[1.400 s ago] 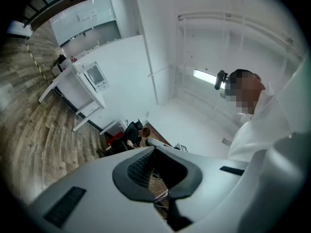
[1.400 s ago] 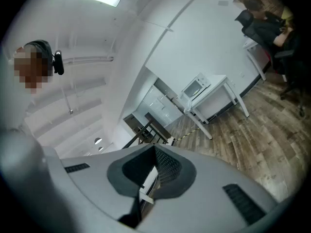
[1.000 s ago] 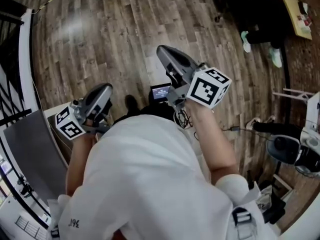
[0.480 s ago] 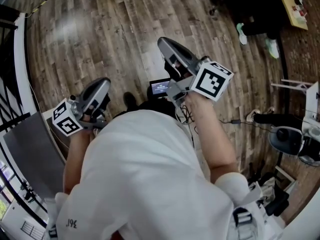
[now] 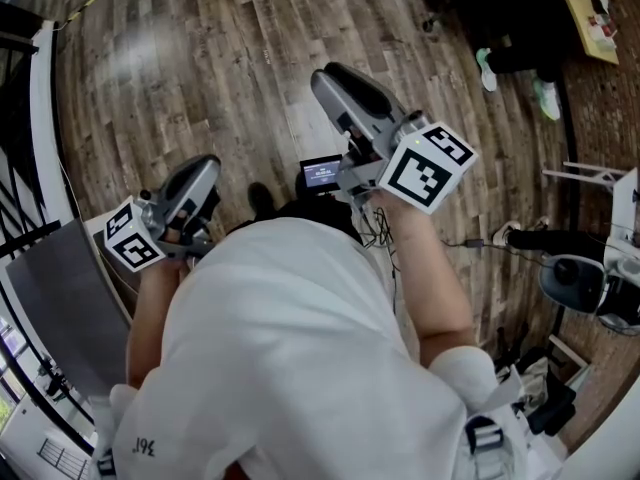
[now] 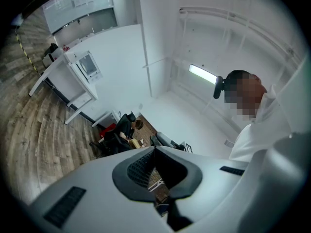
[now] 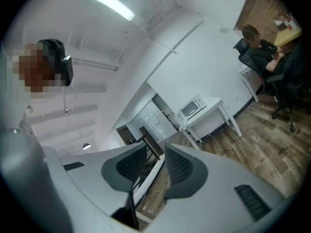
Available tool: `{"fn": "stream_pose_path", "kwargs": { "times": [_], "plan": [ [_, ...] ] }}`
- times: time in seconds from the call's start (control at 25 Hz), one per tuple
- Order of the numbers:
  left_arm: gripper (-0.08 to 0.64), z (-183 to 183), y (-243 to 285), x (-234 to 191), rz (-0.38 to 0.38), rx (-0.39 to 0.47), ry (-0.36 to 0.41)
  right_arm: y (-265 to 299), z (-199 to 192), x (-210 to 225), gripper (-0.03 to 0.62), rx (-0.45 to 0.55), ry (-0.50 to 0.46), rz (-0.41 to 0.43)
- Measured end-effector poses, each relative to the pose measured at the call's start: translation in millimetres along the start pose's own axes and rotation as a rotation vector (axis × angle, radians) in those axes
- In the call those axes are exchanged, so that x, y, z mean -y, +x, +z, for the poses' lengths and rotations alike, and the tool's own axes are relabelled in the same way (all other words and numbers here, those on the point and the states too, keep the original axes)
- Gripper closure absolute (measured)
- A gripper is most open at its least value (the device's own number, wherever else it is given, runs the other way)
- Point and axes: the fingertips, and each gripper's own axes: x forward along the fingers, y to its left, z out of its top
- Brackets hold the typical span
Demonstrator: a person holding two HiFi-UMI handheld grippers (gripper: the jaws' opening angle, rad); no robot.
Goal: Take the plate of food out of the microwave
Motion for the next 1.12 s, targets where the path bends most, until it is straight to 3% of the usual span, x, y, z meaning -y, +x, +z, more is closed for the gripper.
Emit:
{"fn": "stream_pose_path", "kwargs": {
  "times": [0.24, 0.36, 0.76, 1.12],
  "plan": [
    [0.551, 1, 1, 3, -0.005, -0.006, 0.003, 5, 6, -26, 0.499, -0.043, -0.128, 0.064],
    [0.551, 0, 0, 4, -0.011, -0.008, 0.003, 4, 4, -34, 0.499, -0.075, -0.119, 0.099],
    [0.551, 0, 2, 3, -0.034, -0.005, -0.020, 1, -19, -26, 0.499, -0.108, -0.053, 0.079],
    [0.552, 12, -19, 0, -0.047, 0.050, -0.048, 1, -37, -18, 0.499, -0.077, -0.034, -0.001]
  ]
}}
